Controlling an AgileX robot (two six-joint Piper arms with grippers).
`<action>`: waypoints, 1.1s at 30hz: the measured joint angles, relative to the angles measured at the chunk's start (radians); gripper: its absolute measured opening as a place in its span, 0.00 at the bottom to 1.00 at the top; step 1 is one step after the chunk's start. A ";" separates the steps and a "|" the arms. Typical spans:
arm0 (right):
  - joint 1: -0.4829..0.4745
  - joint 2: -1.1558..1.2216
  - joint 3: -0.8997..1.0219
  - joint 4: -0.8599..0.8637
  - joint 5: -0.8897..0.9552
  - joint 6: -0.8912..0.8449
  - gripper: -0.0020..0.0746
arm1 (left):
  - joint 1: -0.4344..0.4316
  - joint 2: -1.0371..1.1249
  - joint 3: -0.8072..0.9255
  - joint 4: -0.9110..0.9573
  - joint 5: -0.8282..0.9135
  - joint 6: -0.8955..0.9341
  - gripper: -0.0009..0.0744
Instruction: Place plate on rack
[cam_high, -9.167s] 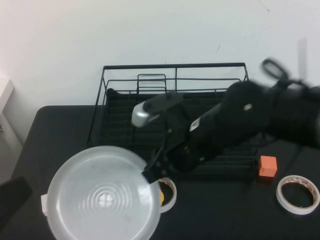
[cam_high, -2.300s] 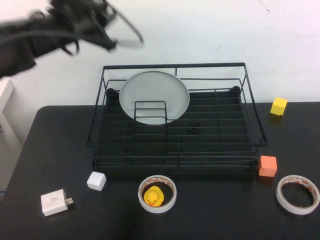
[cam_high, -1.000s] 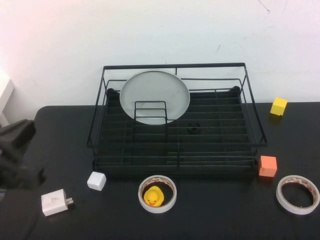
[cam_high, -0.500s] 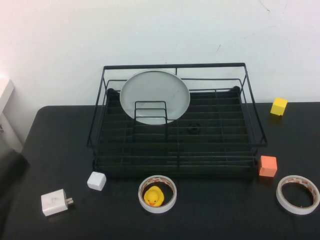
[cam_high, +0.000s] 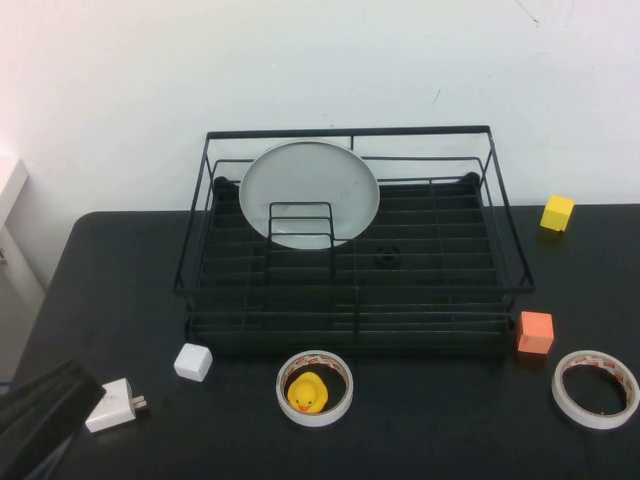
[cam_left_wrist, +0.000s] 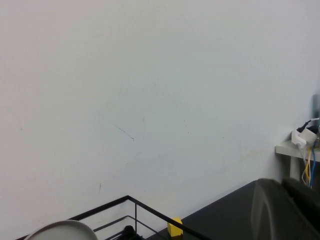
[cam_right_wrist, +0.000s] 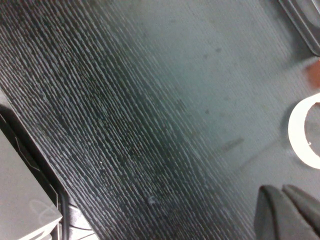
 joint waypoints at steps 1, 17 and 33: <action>0.000 0.000 0.000 0.000 0.000 0.000 0.02 | 0.000 0.000 0.000 0.000 0.000 0.000 0.01; 0.000 0.000 0.000 0.000 0.000 0.000 0.02 | 0.000 0.000 0.000 -0.002 -0.220 -0.053 0.01; 0.000 0.000 0.000 0.000 0.000 0.000 0.02 | 0.006 -0.066 0.005 1.343 -0.284 -1.573 0.01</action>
